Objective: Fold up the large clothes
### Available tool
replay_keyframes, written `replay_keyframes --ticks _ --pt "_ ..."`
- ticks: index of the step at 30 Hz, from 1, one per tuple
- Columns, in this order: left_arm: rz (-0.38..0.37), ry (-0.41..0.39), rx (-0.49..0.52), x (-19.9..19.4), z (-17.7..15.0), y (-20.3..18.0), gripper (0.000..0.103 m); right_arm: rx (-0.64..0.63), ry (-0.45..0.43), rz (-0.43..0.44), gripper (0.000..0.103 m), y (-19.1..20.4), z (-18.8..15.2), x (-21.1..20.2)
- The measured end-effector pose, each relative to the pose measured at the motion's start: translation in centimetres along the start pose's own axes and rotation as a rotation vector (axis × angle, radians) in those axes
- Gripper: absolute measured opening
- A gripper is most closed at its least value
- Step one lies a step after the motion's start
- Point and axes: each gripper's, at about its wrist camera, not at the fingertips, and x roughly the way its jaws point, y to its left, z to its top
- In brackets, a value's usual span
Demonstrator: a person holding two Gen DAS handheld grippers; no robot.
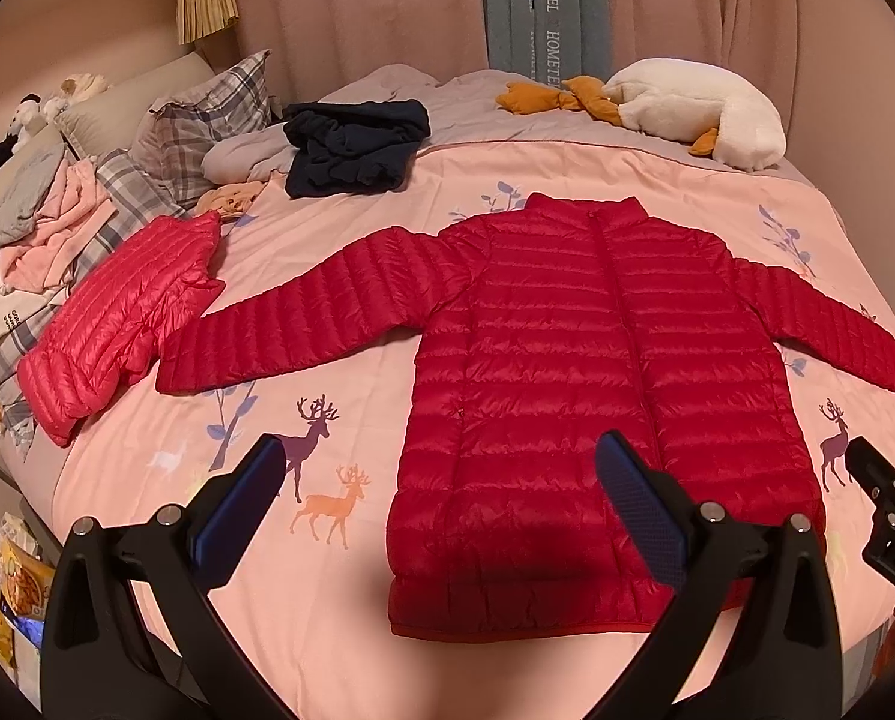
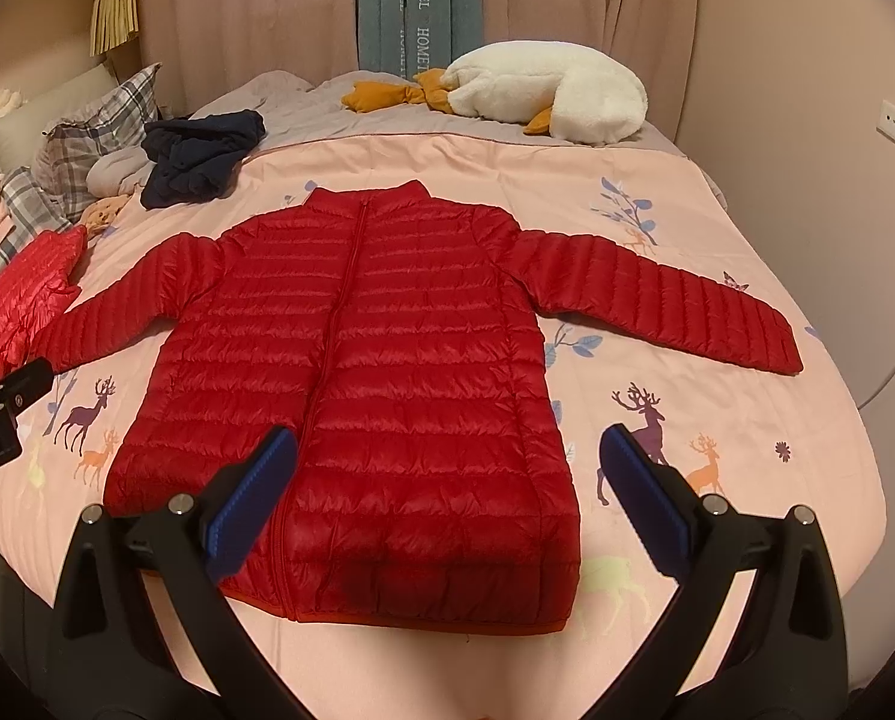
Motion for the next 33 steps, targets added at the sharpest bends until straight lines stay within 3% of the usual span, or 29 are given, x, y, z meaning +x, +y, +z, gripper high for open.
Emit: replay_keyframes --ticks 33 --pt "-0.022 0.004 0.016 0.03 -0.02 -0.52 0.102 0.012 0.001 -0.001 0.101 -0.48 -0.11 0.01"
